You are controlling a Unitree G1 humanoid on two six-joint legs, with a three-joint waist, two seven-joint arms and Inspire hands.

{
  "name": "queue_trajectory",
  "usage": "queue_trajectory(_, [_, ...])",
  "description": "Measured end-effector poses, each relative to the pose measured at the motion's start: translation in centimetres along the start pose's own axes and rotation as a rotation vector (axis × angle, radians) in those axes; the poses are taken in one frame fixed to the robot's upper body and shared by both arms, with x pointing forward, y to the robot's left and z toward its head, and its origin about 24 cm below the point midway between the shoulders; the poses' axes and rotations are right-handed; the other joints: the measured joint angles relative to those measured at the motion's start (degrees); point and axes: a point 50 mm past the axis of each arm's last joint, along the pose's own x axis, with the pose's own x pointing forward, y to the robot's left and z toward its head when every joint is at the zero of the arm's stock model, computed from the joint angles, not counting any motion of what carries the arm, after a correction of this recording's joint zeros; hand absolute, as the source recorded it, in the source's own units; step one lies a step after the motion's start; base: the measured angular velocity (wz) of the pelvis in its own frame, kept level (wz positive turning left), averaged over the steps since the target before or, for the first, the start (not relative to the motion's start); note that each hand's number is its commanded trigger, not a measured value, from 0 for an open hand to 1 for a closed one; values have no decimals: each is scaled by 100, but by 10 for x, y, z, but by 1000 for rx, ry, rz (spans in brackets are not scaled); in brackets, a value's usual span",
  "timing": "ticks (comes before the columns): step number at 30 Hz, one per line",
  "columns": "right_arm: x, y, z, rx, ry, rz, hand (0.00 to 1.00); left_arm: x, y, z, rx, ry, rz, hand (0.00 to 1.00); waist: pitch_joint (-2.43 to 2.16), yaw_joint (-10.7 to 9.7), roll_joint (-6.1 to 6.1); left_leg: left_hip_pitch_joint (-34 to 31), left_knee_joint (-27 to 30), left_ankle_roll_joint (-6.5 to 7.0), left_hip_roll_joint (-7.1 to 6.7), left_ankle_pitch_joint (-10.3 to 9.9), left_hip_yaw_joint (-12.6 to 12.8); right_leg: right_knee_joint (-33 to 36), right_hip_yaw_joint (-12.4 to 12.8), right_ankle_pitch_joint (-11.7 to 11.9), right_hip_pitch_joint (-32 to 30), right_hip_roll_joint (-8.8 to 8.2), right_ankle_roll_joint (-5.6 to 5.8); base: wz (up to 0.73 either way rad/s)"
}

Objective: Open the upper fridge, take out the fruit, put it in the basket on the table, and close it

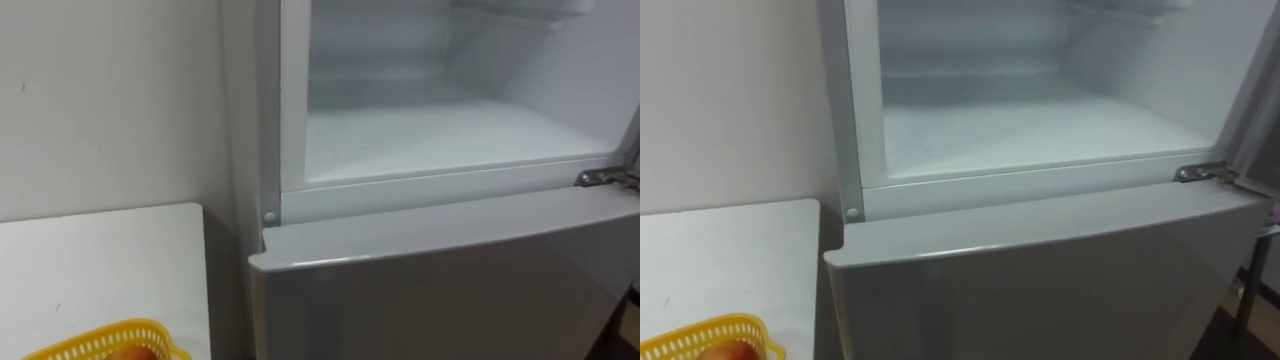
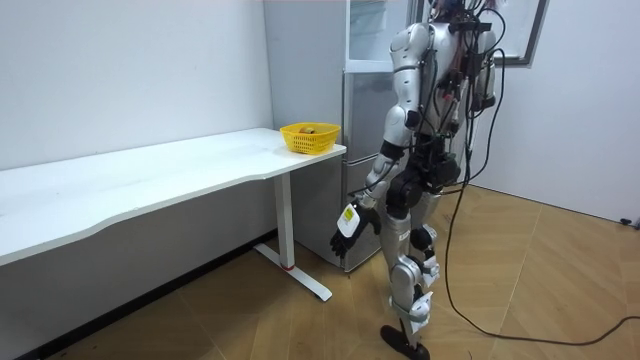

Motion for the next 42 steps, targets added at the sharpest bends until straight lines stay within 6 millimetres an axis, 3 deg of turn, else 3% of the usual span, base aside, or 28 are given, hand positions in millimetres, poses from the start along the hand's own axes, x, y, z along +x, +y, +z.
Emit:
queue_trajectory(4, [-2,3,-11,56,76,66,0,0,-1,-1,0,8,-33,0,-2,1,-17,-28,12,-2,-8,-1,-3,95,-7,-39,-77,-11,-11,0])
queue_trajectory(18, [2,2,-17,56,107,199,0,-1,1,-3,-6,0,-45,0,-4,-39,-78,-71,33,-1,-8,-2,-33,82,-43,-38,-84,-24,-11,1])
queue_trajectory(29, [19,7,-9,182,99,187,0,-2,9,-10,-52,20,-6,0,-6,-37,-105,-86,46,-1,-8,-1,-73,85,-92,-39,-77,-38,-11,1])
queue_trajectory(33, [36,1,6,202,47,138,0,-2,13,-12,-82,27,14,0,-10,-52,-127,-102,48,-2,-8,0,-158,104,-157,-75,-70,-56,-19,9])
queue_trajectory(42, [48,8,19,286,-11,145,0,-4,16,-22,-108,56,27,0,-8,-174,-153,-98,55,0,-32,2,-185,190,-223,-160,-73,-115,8,5])
